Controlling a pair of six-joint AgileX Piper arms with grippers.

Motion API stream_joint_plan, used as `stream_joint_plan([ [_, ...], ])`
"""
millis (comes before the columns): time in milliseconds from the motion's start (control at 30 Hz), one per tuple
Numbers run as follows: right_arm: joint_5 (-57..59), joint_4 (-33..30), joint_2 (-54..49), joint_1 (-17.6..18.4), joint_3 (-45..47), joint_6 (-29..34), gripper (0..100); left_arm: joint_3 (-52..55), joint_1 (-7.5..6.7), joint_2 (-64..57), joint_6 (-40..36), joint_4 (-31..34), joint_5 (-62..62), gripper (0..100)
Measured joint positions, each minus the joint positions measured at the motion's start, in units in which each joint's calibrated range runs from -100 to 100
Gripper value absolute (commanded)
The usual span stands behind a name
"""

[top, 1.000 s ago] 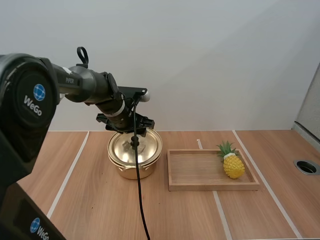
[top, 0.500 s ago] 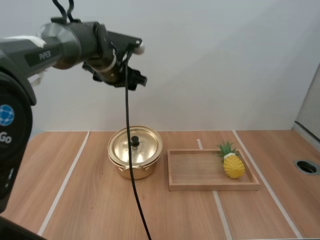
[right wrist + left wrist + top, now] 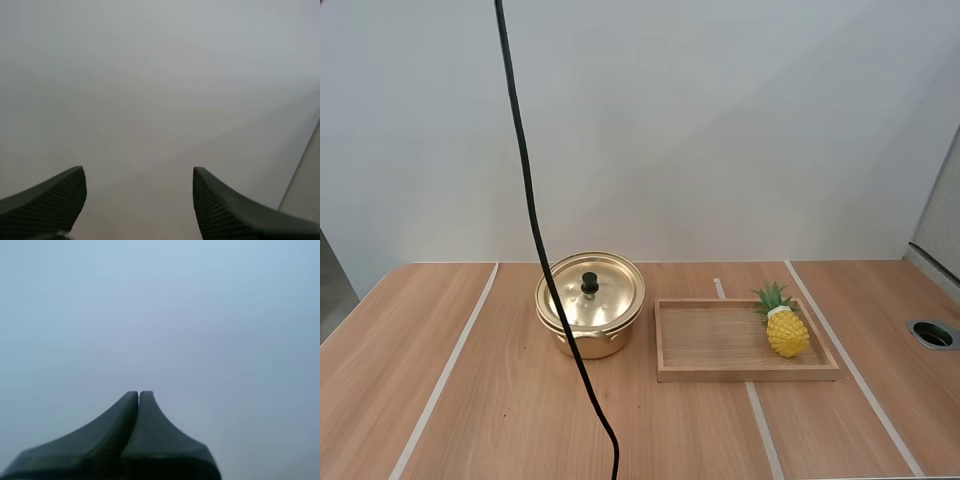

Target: Open the pot, put the grape inside, and close it

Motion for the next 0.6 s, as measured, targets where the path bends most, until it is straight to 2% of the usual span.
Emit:
stream_joint_plan([
  [133,0.00,0.45,0.00,0.00,0.00,-1.78,100,-0.46,0.27,-4.54,-0.30,0.00,-3.32,0],
  [200,0.00,1.68,0.00,0.00,0.00,-4.38,45,-0.57,0.27,-6.64,-0.30,0.00,-4.62,0],
  [233,0.00,2.32,0.00,0.00,0.00,-5.20,0,-0.71,0.27,-7.39,-0.30,0.00,-5.18,0],
  [433,-0.18,3.61,-0.27,0.00,0.00,-2.99,0,-0.71,0.27,-11.05,-0.40,0.00,-5.71,0],
  [600,-2.06,5.75,-2.43,0.00,0.14,-2.41,0,-0.44,0.27,-14.65,-0.67,-1.65,-0.18,0],
])
